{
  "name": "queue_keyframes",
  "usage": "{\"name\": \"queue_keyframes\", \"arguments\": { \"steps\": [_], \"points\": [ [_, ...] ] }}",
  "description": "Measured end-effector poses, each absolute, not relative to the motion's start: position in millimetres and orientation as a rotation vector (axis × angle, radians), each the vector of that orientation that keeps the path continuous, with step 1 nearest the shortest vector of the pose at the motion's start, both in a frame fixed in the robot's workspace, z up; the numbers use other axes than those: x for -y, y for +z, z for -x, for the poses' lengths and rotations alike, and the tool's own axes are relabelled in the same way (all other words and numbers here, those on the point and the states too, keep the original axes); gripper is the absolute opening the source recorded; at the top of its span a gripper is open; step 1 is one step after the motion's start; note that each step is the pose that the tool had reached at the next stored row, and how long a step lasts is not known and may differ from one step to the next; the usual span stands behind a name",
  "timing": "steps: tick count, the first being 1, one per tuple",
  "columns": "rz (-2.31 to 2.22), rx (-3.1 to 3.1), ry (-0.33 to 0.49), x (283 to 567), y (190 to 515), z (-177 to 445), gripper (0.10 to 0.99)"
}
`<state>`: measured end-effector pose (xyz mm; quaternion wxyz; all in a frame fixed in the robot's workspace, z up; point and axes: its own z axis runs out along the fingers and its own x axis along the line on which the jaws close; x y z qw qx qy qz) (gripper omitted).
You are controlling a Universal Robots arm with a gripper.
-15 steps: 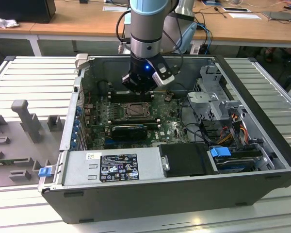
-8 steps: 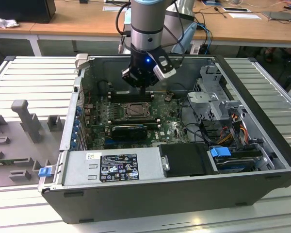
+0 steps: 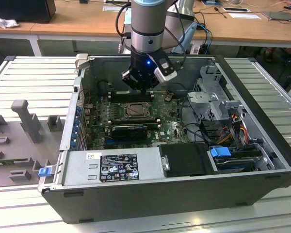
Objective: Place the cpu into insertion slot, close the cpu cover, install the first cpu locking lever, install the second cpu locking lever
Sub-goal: 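Install the second cpu locking lever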
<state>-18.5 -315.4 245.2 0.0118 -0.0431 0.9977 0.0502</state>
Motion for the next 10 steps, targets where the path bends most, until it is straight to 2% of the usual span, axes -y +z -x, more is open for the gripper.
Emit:
{"name": "queue_keyframes", "arguments": {
  "steps": [10],
  "points": [
    [0.135,-3.111,0.157,327,245,19,0.106]
  ]
}}
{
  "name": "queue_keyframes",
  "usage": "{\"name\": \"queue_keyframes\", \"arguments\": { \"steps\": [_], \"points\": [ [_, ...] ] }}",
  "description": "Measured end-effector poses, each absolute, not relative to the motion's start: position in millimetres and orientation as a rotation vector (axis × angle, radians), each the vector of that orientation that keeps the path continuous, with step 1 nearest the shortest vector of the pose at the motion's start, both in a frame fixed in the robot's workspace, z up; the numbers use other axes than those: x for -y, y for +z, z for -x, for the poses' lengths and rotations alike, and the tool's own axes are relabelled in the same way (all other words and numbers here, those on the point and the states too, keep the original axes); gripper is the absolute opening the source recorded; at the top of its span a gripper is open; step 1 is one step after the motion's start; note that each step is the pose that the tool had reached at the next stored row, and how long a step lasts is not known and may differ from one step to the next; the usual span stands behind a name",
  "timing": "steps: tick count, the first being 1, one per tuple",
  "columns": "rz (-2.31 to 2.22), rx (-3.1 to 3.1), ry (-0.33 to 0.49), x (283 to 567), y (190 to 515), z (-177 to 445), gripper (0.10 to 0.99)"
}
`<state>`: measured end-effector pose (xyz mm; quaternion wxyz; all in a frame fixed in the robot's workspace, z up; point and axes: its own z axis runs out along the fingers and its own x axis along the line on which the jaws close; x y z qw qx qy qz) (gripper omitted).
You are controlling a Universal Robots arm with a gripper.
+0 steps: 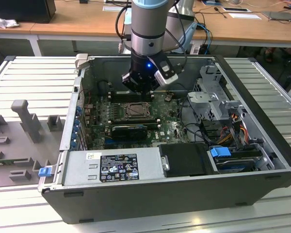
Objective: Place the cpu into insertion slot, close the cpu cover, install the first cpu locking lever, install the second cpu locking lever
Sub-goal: 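Install the second cpu locking lever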
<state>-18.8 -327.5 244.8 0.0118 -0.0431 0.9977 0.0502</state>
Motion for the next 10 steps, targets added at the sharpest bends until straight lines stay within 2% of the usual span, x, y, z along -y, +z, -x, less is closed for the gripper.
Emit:
{"name": "queue_keyframes", "arguments": {
  "steps": [10],
  "points": [
    [0.134,-3.111,0.157,340,244,19,0.106]
  ]
}}
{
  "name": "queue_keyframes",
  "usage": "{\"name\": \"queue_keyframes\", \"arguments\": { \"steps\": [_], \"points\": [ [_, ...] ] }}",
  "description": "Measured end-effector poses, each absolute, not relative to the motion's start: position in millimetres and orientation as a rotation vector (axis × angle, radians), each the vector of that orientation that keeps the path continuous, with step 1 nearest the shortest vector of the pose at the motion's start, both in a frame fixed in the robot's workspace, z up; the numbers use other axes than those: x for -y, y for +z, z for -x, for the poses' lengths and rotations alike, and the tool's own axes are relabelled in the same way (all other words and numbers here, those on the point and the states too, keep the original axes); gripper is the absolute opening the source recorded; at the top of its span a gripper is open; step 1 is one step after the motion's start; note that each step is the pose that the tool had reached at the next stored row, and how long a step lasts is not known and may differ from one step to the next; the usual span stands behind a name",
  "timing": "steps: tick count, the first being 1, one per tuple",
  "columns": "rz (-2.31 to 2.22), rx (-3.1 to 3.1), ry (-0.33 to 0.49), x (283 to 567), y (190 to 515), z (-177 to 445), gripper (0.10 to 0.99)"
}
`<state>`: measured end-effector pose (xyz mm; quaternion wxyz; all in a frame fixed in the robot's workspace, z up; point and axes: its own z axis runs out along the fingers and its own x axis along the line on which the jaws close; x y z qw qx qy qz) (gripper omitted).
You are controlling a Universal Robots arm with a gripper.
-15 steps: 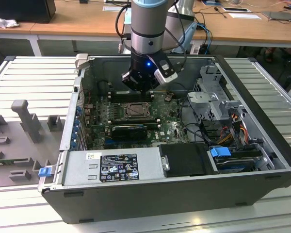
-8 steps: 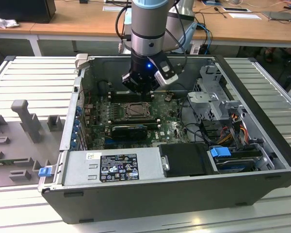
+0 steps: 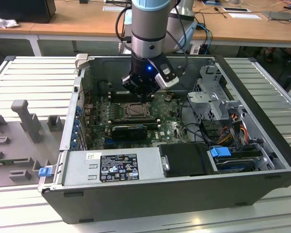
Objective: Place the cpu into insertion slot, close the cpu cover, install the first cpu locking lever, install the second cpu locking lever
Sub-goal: 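Install the second cpu locking lever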
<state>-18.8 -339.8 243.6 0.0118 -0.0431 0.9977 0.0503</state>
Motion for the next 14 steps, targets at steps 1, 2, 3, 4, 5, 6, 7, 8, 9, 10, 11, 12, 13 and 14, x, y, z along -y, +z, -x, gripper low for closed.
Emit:
{"name": "queue_keyframes", "arguments": {
  "steps": [1,2,3,4,5,6,7,8,9,10,11,12,13,14],
  "points": [
    [0.134,-3.111,0.157,342,244,19,0.106],
    [0.135,-3.111,0.157,344,244,19,0.106],
    [0.134,-3.111,0.157,346,244,19,0.106],
    [0.134,-3.111,0.157,347,244,19,0.106],
    [0.134,-3.111,0.157,350,244,19,0.106],
    [0.135,-3.111,0.157,351,244,19,0.106],
    [0.135,-3.111,0.157,352,244,19,0.106],
    [0.134,-3.111,0.156,353,245,19,0.106],
    [0.134,-3.111,0.157,353,247,19,0.106],
    [0.134,-3.111,0.157,353,250,19,0.106],
    [0.134,-3.112,0.157,354,250,19,0.106],
    [0.134,-3.112,0.157,356,250,19,0.106],
    [0.134,-3.112,0.157,358,250,19,0.106],
    [0.134,-3.112,0.157,360,250,19,0.106]
  ]
}}
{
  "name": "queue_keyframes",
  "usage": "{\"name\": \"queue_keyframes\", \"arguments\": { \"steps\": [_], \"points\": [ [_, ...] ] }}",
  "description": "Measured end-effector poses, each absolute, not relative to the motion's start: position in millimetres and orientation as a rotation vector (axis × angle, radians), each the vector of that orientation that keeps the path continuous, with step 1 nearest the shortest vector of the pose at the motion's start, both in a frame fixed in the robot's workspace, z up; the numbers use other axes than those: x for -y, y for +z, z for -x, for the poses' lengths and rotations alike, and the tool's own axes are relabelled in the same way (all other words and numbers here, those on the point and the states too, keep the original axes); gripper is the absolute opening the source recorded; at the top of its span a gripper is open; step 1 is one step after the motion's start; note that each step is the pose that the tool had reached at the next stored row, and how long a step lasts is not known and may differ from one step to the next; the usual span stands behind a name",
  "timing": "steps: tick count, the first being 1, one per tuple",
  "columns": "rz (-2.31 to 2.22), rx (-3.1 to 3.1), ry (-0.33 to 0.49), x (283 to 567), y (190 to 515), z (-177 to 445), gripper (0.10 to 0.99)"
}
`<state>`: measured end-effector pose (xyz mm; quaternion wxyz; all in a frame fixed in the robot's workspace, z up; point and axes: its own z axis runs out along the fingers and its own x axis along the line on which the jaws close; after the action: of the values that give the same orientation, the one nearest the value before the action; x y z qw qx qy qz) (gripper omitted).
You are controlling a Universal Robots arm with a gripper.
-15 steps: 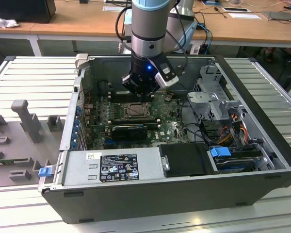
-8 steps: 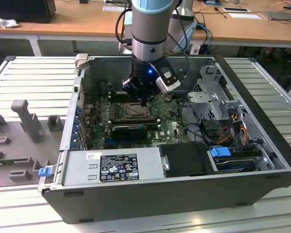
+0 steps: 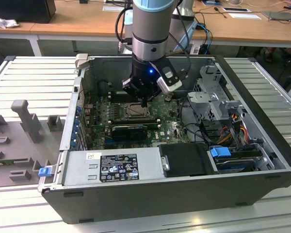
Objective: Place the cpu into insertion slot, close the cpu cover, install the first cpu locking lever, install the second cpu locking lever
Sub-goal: 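Install the second cpu locking lever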
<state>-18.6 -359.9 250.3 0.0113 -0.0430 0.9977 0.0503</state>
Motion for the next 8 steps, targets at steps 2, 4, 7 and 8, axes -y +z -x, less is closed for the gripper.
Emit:
{"name": "queue_keyframes", "arguments": {
  "steps": [2,4,7,8],
  "points": [
    [0.134,-3.113,0.157,364,250,19,0.106],
    [0.134,-3.123,0.167,370,250,19,0.106],
    [0.133,-3.133,0.186,376,249,19,0.106],
    [0.133,-3.136,0.193,380,248,19,0.106]
  ]
}}
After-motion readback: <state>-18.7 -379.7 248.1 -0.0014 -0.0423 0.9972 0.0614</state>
